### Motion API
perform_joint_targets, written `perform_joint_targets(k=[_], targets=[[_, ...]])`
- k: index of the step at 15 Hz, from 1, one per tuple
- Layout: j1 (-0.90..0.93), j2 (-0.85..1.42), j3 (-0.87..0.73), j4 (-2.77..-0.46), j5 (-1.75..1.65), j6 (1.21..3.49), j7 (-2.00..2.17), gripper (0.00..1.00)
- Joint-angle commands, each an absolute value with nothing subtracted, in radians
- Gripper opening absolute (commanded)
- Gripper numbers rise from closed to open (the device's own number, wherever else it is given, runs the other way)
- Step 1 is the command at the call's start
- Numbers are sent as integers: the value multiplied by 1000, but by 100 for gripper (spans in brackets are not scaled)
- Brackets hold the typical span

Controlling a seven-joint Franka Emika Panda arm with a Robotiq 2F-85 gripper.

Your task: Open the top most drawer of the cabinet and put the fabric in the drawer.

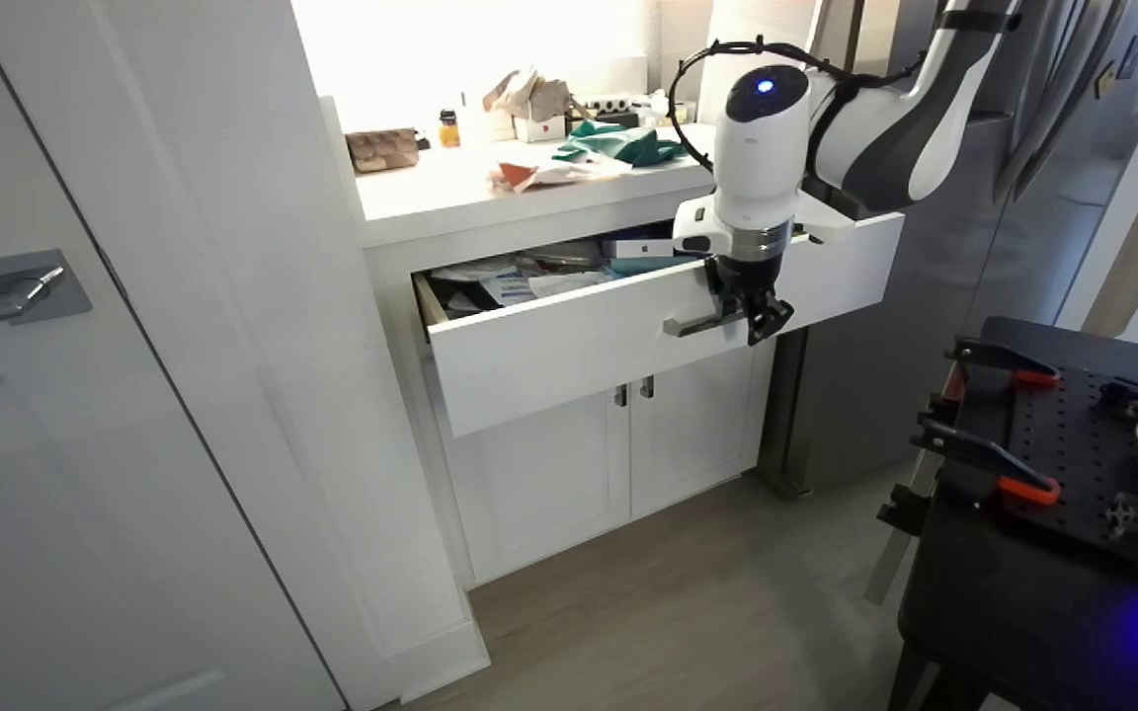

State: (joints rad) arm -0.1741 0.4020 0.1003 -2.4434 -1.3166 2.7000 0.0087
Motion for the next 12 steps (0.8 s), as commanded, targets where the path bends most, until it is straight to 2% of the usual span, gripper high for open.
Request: perform_joint_targets(k=[1, 12], targets=[[-175, 336, 130, -2472, -1343, 2787, -21, 80], [-115, 139, 188, -2484, -1414, 2738, -5, 80]])
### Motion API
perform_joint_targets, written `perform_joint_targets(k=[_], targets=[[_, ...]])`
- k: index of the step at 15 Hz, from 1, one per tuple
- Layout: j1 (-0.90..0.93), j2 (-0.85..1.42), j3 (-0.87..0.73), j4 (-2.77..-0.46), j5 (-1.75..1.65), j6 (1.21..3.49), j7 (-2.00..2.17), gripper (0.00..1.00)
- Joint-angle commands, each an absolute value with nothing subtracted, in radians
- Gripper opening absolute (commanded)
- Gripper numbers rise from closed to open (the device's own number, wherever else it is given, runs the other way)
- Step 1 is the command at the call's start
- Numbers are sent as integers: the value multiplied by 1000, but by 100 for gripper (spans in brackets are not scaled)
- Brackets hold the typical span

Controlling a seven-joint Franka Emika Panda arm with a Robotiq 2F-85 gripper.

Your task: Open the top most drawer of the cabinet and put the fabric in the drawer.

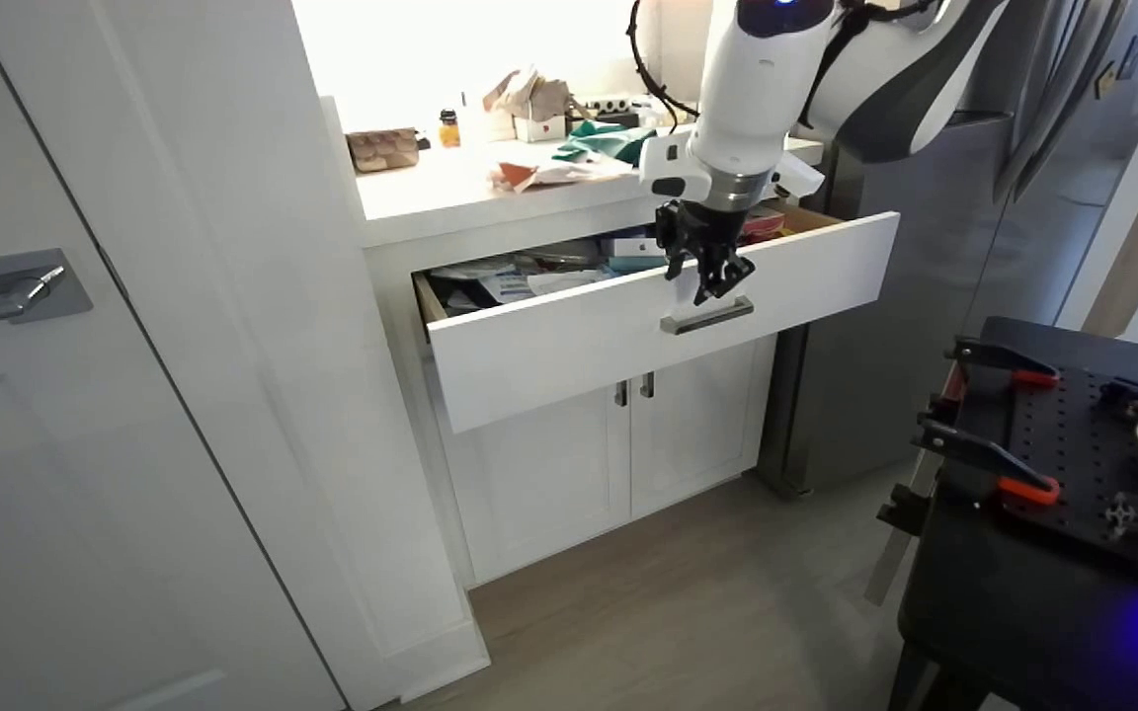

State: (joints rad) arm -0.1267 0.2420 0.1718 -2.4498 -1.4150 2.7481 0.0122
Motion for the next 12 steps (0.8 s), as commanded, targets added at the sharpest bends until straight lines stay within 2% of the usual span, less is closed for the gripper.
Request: perform_joint_targets(k=[1, 2, 8, 12], targets=[[-117, 120, 192, -2488, -1394, 2752, -29, 80], [-67, 100, 145, -2492, -1364, 2767, -51, 80], [-19, 19, 97, -2513, -1287, 2738, -113, 80], [-30, -31, 116, -2508, -1462, 2573, 48, 80]])
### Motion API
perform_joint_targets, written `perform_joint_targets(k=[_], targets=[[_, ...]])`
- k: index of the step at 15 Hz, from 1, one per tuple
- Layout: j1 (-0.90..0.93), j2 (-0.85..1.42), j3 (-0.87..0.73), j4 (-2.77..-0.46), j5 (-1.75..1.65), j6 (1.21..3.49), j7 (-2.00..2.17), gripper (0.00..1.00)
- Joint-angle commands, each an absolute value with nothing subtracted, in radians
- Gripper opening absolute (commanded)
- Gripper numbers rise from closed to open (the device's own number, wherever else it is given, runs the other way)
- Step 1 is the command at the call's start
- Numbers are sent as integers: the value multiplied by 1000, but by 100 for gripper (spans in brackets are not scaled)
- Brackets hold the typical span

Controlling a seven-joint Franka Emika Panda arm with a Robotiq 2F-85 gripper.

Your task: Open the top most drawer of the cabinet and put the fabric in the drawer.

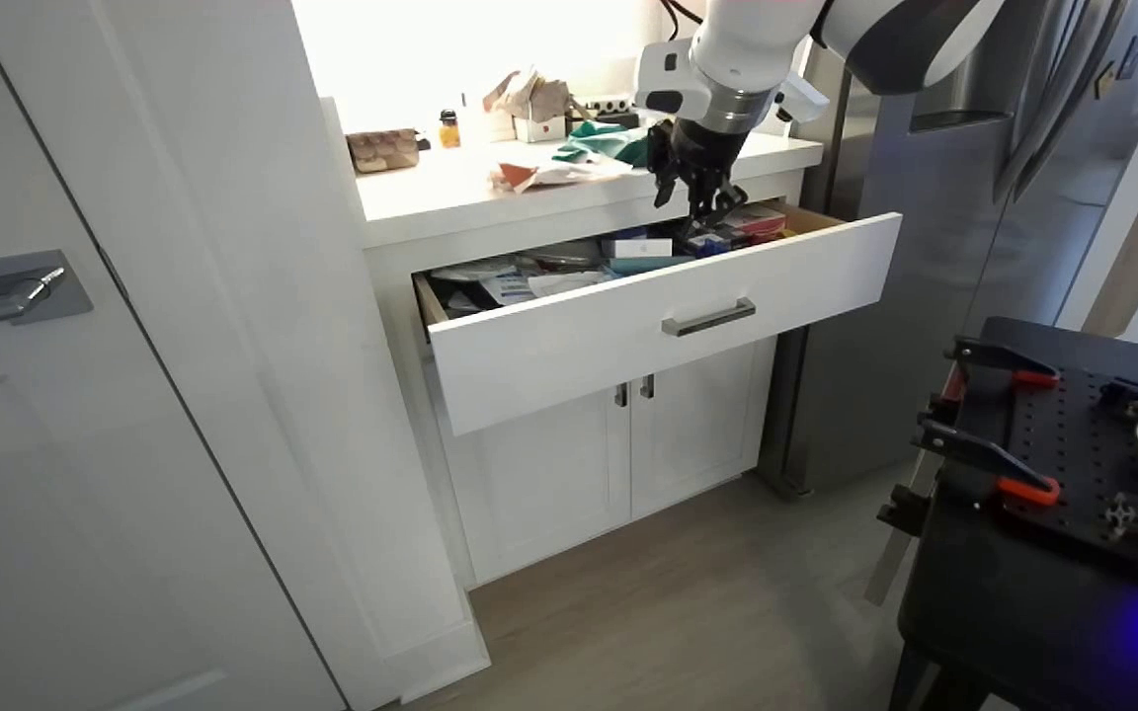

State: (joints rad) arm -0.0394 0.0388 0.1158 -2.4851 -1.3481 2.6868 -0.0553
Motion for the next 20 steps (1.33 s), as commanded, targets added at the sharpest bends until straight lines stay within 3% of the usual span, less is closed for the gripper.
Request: perform_joint_targets(k=[1, 7, 20], targets=[[-31, -35, 118, -2507, -1522, 2532, 95, 80], [-7, 16, 70, -2487, -1765, 2287, 363, 80], [-99, 193, -63, -2234, -1707, 2256, 523, 80]])
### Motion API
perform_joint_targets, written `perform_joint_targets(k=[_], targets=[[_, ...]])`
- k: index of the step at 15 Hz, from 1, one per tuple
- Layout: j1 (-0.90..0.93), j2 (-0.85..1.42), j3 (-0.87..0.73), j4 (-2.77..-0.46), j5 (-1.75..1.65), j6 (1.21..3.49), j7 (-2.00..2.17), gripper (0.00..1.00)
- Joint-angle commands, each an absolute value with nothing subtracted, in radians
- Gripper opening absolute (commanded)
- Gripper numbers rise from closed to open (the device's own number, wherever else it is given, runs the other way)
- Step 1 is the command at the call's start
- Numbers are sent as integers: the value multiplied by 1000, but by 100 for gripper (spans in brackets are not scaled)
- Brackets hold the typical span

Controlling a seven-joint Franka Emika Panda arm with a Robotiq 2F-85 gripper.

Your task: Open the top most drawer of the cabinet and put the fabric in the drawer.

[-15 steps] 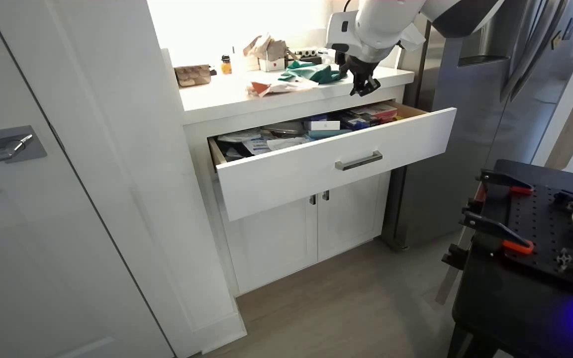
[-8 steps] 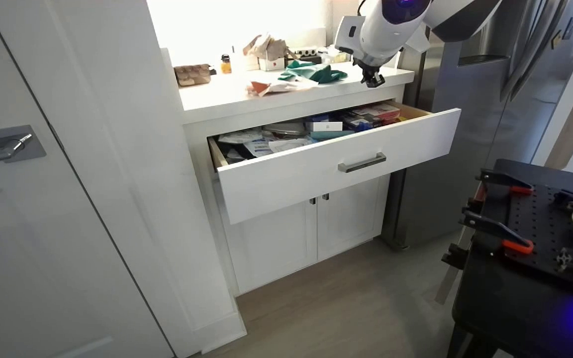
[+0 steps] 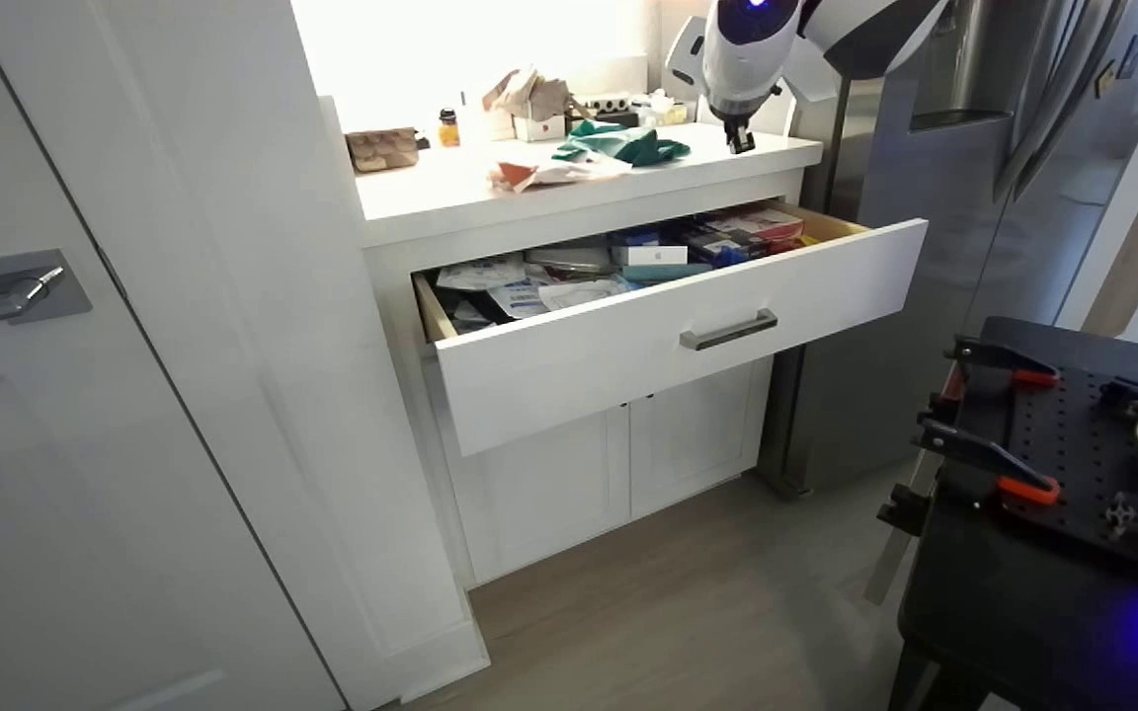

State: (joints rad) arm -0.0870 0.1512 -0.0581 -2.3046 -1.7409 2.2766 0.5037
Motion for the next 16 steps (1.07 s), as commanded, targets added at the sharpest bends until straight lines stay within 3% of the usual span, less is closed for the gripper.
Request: perform_joint_targets(k=[1, 4, 5, 13, 14, 16], targets=[[-107, 200, -67, -2215, -1690, 2271, 519, 80], [-150, 225, -70, -2165, -1535, 2435, 466, 80], [-125, 201, -72, -2203, -1594, 2364, 489, 55], [-139, 221, -76, -2180, -1546, 2422, 486, 55], [-139, 221, -76, -2180, -1546, 2422, 486, 80], [-156, 233, -76, -2137, -1450, 2455, 423, 80]])
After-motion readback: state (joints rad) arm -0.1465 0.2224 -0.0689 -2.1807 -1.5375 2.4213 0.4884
